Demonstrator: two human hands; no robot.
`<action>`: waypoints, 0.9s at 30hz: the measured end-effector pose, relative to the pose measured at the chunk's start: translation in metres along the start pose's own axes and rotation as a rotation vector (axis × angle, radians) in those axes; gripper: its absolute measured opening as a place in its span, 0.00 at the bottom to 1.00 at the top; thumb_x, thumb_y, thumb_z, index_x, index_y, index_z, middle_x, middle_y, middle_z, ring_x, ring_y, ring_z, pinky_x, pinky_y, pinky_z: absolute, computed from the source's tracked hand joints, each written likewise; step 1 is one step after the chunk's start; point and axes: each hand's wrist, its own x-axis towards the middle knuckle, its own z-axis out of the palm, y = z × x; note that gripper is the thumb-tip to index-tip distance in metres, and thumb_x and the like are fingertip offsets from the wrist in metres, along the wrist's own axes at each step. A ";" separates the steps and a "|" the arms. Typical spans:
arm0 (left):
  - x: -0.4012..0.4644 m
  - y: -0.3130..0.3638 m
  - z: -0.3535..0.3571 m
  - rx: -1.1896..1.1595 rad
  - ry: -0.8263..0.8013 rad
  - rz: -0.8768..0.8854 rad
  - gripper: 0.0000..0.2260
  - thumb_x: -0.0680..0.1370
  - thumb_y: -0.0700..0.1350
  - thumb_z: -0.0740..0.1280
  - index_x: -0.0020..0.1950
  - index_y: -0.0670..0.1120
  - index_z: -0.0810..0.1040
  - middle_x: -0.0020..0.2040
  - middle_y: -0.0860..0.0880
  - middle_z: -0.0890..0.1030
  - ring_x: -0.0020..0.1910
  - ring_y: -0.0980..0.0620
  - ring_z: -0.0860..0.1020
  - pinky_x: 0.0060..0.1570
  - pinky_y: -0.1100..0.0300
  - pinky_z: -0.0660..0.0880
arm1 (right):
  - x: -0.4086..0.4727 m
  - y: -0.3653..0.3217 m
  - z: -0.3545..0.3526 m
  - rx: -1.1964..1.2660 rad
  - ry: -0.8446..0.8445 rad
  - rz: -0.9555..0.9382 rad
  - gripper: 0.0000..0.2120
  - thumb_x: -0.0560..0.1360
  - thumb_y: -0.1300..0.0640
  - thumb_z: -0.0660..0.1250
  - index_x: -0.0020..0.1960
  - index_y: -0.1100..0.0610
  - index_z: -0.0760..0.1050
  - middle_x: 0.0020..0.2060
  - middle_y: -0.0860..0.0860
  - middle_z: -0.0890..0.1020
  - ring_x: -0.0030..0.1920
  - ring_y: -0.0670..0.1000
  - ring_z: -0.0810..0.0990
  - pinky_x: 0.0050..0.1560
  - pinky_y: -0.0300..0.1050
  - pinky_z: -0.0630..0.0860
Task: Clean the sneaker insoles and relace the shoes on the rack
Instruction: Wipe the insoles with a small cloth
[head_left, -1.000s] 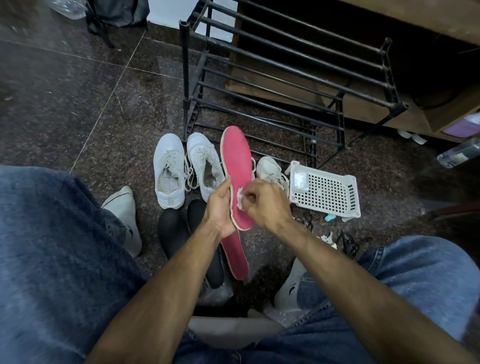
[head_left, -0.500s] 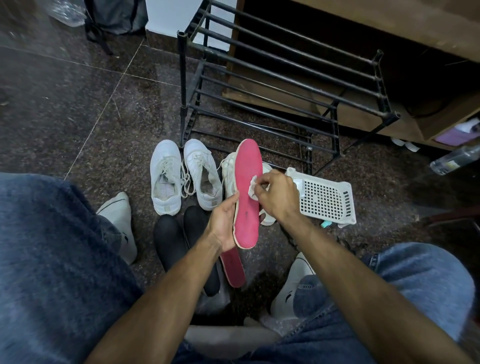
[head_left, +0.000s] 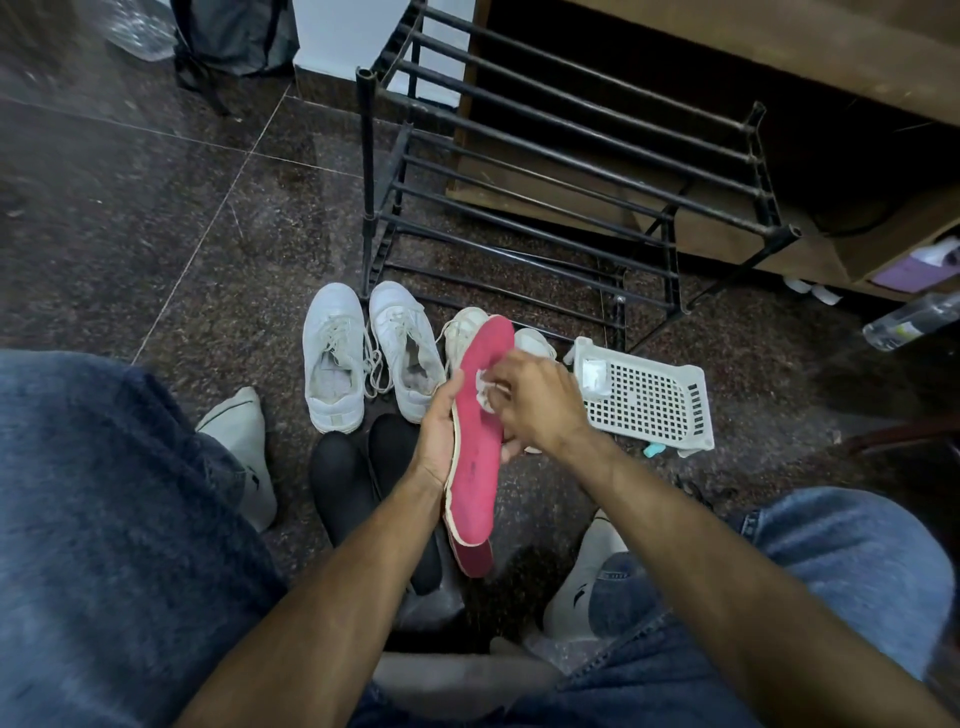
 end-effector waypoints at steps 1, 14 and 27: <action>-0.001 -0.001 -0.001 -0.017 -0.015 -0.015 0.22 0.78 0.57 0.57 0.53 0.41 0.83 0.47 0.42 0.83 0.44 0.44 0.83 0.45 0.50 0.82 | 0.010 0.002 -0.003 -0.006 0.040 0.057 0.11 0.77 0.56 0.66 0.58 0.51 0.81 0.57 0.46 0.81 0.53 0.53 0.80 0.55 0.50 0.77; 0.003 -0.006 -0.001 0.111 0.022 -0.021 0.23 0.81 0.57 0.55 0.60 0.39 0.75 0.42 0.42 0.82 0.39 0.48 0.82 0.41 0.56 0.82 | -0.012 -0.006 0.007 0.106 0.040 0.000 0.10 0.75 0.56 0.67 0.55 0.54 0.82 0.51 0.48 0.83 0.47 0.51 0.81 0.52 0.48 0.78; 0.007 -0.008 -0.003 0.099 -0.008 -0.063 0.21 0.78 0.57 0.59 0.53 0.43 0.83 0.46 0.43 0.83 0.41 0.47 0.82 0.39 0.54 0.80 | -0.009 0.003 0.006 0.129 0.033 0.039 0.09 0.75 0.54 0.68 0.54 0.52 0.82 0.48 0.47 0.83 0.44 0.50 0.81 0.49 0.51 0.79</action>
